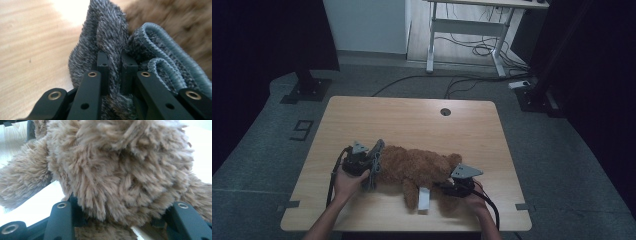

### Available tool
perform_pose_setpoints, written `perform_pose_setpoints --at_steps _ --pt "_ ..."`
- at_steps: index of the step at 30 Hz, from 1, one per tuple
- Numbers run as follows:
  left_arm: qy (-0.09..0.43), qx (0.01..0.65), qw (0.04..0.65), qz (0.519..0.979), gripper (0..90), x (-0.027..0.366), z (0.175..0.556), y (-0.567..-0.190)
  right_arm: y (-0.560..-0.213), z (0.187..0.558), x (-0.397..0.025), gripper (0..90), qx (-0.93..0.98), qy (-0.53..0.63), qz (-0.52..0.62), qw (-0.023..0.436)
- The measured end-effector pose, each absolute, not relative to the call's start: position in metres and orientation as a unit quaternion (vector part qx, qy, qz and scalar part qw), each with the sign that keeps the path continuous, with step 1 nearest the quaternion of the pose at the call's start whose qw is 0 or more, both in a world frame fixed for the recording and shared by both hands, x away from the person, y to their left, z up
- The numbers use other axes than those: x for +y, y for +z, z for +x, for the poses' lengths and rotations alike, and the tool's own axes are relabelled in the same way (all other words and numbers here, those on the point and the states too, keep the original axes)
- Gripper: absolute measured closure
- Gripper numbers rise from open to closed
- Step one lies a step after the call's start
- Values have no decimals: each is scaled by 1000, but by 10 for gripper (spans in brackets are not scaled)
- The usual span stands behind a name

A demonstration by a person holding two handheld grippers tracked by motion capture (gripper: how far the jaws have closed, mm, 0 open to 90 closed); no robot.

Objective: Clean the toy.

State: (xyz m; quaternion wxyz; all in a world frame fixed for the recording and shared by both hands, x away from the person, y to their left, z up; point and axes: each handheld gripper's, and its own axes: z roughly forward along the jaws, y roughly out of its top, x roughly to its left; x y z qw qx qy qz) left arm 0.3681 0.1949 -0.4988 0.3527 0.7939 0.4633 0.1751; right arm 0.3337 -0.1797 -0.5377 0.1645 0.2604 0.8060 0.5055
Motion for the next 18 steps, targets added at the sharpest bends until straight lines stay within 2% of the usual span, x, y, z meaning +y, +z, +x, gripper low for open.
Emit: perform_pose_setpoints --at_steps 4,9,13,18 --pt "169 471 365 785 804 198 368 -499 -538 334 -180 451 805 507 260 163" --pt "191 442 401 779 804 186 359 -463 -539 336 -182 452 804 507 263 163" --pt "201 396 431 785 803 158 350 -433 -539 336 -182 452 804 507 263 165" --pt "174 332 454 808 804 108 337 -414 -539 336 -181 452 803 508 264 166"
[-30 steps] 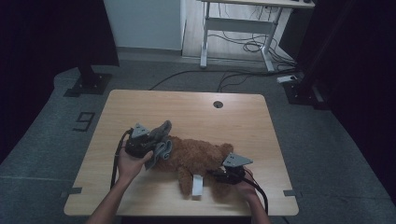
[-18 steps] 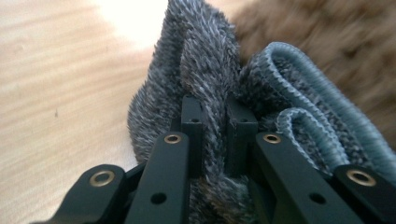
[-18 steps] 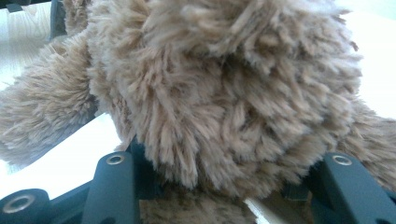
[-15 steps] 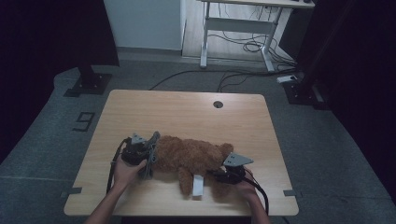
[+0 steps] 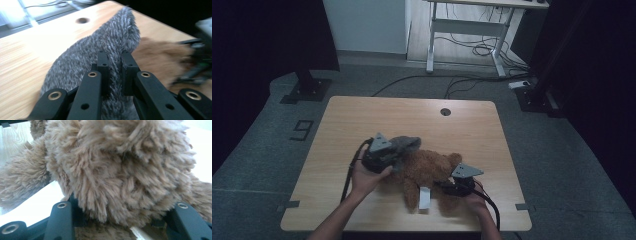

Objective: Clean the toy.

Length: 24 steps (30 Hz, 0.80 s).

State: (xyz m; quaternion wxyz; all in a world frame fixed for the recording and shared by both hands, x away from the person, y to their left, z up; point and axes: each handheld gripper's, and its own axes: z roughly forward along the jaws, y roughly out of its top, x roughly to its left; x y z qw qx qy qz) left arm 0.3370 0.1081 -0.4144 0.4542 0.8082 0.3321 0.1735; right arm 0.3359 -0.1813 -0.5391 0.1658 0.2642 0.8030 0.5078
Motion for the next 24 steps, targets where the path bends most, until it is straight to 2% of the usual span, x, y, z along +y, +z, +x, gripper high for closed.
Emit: perform_pose_setpoints --at_steps 7,11,16,24 --pt "130 262 440 849 803 31 322 -434 -539 336 -181 451 802 508 266 164" --pt "138 242 429 860 795 1 317 -447 -539 336 -182 452 803 507 267 163" --pt "139 254 435 852 797 -2 322 -457 -541 337 -182 452 803 506 272 160" --pt "151 286 437 839 798 21 338 -449 -541 336 -181 460 803 506 268 167"
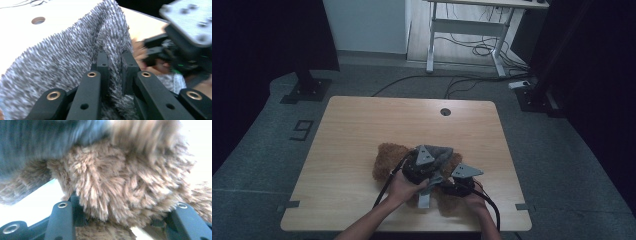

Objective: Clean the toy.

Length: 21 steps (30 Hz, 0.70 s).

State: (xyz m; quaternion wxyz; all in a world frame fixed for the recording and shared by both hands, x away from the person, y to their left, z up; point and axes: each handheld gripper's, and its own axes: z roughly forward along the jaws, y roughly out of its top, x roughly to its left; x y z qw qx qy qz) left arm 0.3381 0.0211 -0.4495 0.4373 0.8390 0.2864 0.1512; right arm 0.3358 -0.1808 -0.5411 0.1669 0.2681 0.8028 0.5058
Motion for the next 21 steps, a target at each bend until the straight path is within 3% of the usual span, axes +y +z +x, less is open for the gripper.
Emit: perform_pose_setpoints --at_steps 11,21 --pt "172 354 423 816 799 81 363 -452 -542 335 -181 462 803 506 263 173" --pt "170 391 444 788 799 141 358 -449 -542 331 -178 470 809 498 249 188"
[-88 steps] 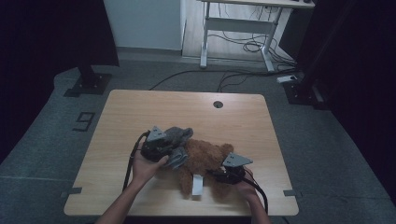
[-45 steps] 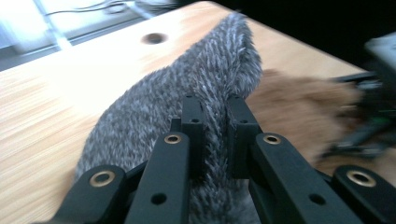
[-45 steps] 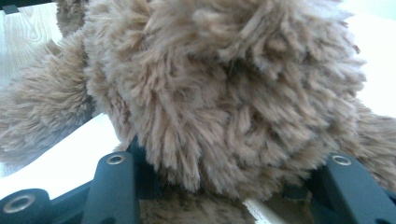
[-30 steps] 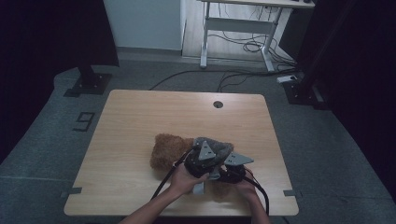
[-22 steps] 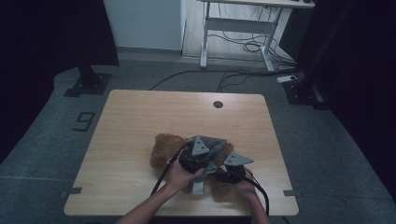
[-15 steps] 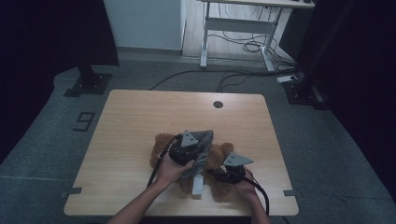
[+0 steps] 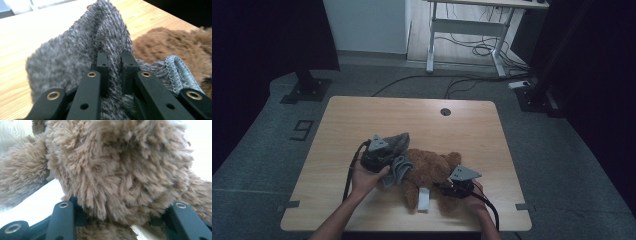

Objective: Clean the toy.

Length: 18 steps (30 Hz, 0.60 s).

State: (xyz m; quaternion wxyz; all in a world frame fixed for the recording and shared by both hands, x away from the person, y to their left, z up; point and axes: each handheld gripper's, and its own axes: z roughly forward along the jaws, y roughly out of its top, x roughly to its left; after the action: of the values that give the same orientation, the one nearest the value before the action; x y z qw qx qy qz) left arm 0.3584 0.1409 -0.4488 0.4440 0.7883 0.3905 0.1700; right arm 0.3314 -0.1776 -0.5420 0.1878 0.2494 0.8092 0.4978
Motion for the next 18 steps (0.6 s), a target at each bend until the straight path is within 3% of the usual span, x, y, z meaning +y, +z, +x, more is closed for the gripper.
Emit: perform_pose_setpoints --at_steps 9,14,18 --pt "176 448 414 773 799 191 359 -473 -542 332 -178 469 809 498 249 188" --pt "148 464 393 780 804 203 361 -497 -543 333 -179 469 807 500 254 184" --pt "151 463 387 783 803 203 361 -496 -543 333 -180 469 807 501 255 182"
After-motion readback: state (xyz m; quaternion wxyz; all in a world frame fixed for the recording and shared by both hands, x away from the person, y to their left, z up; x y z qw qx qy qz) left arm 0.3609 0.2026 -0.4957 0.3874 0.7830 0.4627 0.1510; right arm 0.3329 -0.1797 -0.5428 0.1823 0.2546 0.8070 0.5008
